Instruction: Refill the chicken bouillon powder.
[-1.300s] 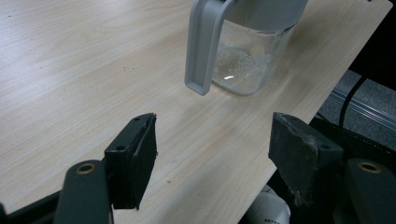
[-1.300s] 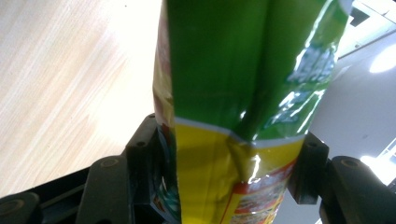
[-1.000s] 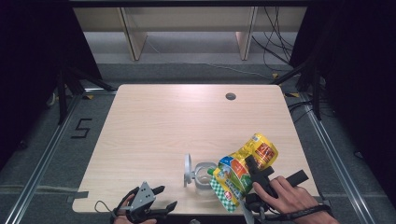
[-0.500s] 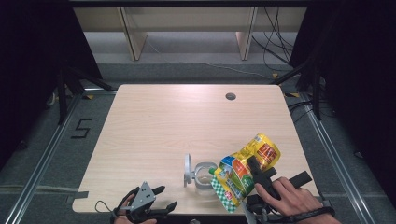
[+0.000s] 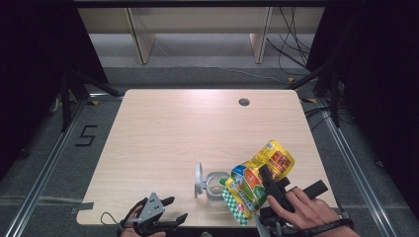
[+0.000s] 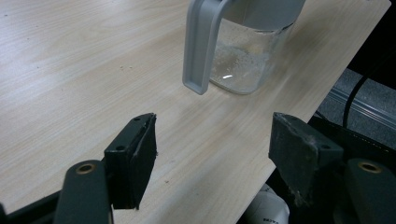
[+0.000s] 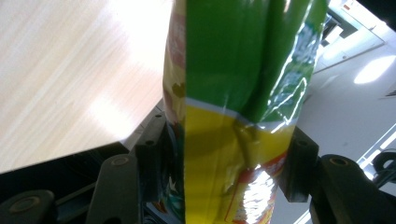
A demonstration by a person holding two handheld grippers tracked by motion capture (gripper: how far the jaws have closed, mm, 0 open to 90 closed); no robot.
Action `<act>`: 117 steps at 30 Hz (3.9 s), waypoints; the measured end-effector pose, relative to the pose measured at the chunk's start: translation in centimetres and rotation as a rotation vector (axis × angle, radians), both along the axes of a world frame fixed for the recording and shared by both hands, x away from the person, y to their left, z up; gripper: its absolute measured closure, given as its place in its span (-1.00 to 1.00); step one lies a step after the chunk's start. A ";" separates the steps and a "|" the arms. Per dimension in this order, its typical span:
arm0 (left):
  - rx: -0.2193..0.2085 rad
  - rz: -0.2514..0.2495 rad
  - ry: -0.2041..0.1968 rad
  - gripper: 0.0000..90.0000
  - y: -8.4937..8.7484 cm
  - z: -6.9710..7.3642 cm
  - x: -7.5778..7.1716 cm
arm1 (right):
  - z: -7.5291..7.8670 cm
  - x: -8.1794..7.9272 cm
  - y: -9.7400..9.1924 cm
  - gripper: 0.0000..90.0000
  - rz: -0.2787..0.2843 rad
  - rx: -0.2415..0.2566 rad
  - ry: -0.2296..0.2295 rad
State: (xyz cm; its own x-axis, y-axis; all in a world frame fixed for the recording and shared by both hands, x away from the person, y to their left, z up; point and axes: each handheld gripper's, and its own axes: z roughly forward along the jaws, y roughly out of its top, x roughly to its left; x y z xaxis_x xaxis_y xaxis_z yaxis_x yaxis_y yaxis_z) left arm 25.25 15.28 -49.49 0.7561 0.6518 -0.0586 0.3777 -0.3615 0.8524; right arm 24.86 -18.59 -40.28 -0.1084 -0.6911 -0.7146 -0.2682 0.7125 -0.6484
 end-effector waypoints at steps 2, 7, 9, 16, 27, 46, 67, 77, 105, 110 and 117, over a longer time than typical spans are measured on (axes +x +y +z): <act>0.011 0.006 0.002 -0.30 0.0 0.0 -0.1 | -0.1 -0.1 0.0 0.05 -0.003 0.005 -0.005; -0.021 0.019 0.025 -0.30 -0.1 -0.1 -0.1 | -0.2 0.0 0.2 0.06 0.018 -0.038 -0.001; -0.020 0.018 0.027 -0.30 -0.1 -0.1 -0.1 | -0.2 0.0 0.2 0.07 0.025 -0.040 -0.003; -0.004 0.003 0.003 -0.30 0.0 0.0 0.0 | 0.0 -0.1 0.0 0.09 0.021 -0.037 -0.016; -0.002 0.006 0.006 -0.30 0.1 0.0 0.0 | 0.3 -0.1 -0.1 0.11 0.024 -0.031 -0.013; 0.011 -0.002 -0.002 -0.30 0.0 0.0 0.1 | 0.4 -0.7 0.0 0.13 0.054 -0.063 -0.071; -0.002 0.000 0.004 -0.30 -0.1 -0.1 0.0 | 0.3 -0.5 0.1 0.19 0.091 -0.096 -0.051; 0.008 -0.002 0.008 -0.30 0.0 -0.1 0.1 | 0.4 -0.5 0.1 0.21 0.090 -0.073 -0.061; -0.005 0.003 0.009 -0.30 -0.1 -0.1 0.1 | 0.2 -0.5 -0.4 0.22 0.070 -0.004 -0.036; -0.005 0.002 0.009 -0.30 -0.1 -0.1 0.1 | 0.3 -0.6 -0.4 0.23 0.065 -0.003 -0.036; -0.003 -0.002 0.012 -0.30 -0.1 -0.1 0.0 | 0.4 -0.5 -0.3 0.23 0.078 -0.014 -0.033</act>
State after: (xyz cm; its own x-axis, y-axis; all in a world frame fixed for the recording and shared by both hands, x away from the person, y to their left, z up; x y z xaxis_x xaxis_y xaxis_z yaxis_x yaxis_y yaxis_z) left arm 25.30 15.18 -49.58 0.7564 0.6504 -0.0695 0.3874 -0.3598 0.8488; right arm 24.36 -18.88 -39.92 -0.0308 -0.7067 -0.7068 -0.3006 0.6809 -0.6678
